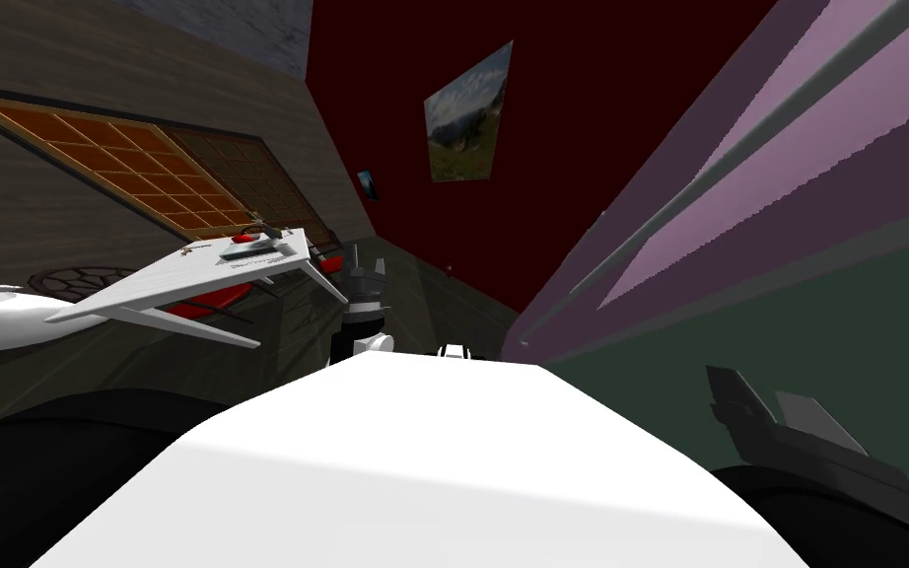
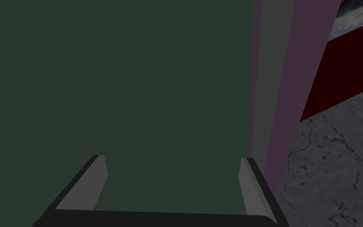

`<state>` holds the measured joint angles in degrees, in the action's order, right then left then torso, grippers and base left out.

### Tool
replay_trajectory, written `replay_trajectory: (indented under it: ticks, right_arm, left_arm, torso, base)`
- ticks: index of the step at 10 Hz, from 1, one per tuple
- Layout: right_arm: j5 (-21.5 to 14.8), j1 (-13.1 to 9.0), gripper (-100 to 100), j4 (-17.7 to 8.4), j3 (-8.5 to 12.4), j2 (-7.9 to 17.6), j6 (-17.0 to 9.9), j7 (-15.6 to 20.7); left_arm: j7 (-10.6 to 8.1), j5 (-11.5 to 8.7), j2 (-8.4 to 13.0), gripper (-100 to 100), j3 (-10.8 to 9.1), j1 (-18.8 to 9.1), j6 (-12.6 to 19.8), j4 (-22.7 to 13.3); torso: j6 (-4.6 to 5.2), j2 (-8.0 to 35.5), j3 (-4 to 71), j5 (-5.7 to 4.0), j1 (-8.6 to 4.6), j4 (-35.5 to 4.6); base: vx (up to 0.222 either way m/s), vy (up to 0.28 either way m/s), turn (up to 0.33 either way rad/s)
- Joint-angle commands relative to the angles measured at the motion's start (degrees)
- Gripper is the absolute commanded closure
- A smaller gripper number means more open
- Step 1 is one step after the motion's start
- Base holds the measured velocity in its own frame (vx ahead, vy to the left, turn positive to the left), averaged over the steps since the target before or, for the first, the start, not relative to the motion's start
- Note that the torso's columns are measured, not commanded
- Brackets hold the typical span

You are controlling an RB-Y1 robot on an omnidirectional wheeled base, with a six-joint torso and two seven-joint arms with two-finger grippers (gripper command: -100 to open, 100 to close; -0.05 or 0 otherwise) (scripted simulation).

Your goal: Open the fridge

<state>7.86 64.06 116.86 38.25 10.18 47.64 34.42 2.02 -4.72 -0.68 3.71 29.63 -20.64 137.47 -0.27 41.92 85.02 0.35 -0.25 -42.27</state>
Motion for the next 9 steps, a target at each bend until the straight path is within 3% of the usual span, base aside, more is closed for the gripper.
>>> replay_trajectory:
  ticks: [1, 2, 3, 4, 5, 6, 7, 8, 9]
  right_arm:
    - [0.5, 2.6, -100, -0.6, 4.5, 0.1, 1.3, 2.7]
    - [0.5, 2.6, -100, -0.6, 4.5, 0.1, 1.3, 2.7]
    - [0.7, 5.1, -100, -1.8, 6.4, -0.2, 2.8, 4.9]
    - [0.7, 5.1, -100, -1.8, 7.4, -0.2, 2.8, 4.9]
    - [0.8, 7.7, -100, -2.9, 9.2, -0.4, 4.3, 7.2]
    - [0.8, 7.7, -100, -2.9, 10.3, -0.4, 4.3, 7.2]
    - [0.9, 10.1, -100, -4.1, 11.9, -0.5, 5.7, 9.5]
    - [0.9, 10.1, -100, -4.1, 13.1, -0.5, 5.7, 9.5]
    - [0.9, 12.5, -100, -5.3, 14.5, -0.6, 7.1, 11.8]
  left_arm:
    - [0.0, 0.0, 0.0, 0, 0.0, 0.0, 0.0, 0.0]
    - [0.0, 0.0, 0.0, 0, 0.0, 0.0, 0.0, 0.0]
    - [0.0, 0.0, 0.0, 0, 0.0, 0.0, 0.0, 0.0]
    - [0.0, 0.0, 0.0, 0, 0.0, 0.0, 0.0, 0.0]
    - [0.0, 0.0, 0.0, 0, 0.0, 0.0, 0.0, 0.0]
    - [0.0, 0.0, 0.0, 0, 0.0, 0.0, 0.0, 0.0]
    - [0.0, 0.0, 0.0, 0, 0.0, 0.0, 0.0, 0.0]
    - [0.0, 0.0, 0.0, 0, 0.0, 0.0, 0.0, 0.0]
    - [0.0, 0.0, 0.0, 0, 0.0, 0.0, 0.0, 0.0]
  torso:
    - [0.0, -0.1, 0.1, 0.02, 0.05, 0.0]
    - [-0.14, -0.1, 0.2, 0.15, 0.03, 0.0]
    - [-0.25, -0.1, 0.2, 0.23, 0.06, 0.0]
    - [-0.08, -0.2, 0.2, 0.07, 0.14, 0.1]
    - [-0.11, -0.2, 0.2, 0.07, 0.16, 0.1]
    - [-0.06, -0.3, 0.2, 0.01, 0.25, 0.1]
    - [-0.22, -0.2, 0.2, 0.14, 0.23, 0.1]
    - [-0.17, -0.3, 0.2, 0.06, 0.26, 0.2]
    - [-0.25, -0.2, 0.2, 0.11, 0.25, 0.2]
  base:
    - [0.133, 0.049, -0.018]
    - [0.057, 0.041, -0.018]
    - [0.099, 0.044, 0.044]
    - [0.108, 0.039, -0.005]
    - [0.148, 0.047, -0.002]
    - [0.143, 0.056, -0.03]
    - [0.145, 0.048, 0.003]
    - [0.119, 0.037, -0.017]
    - [0.152, 0.058, -0.015]
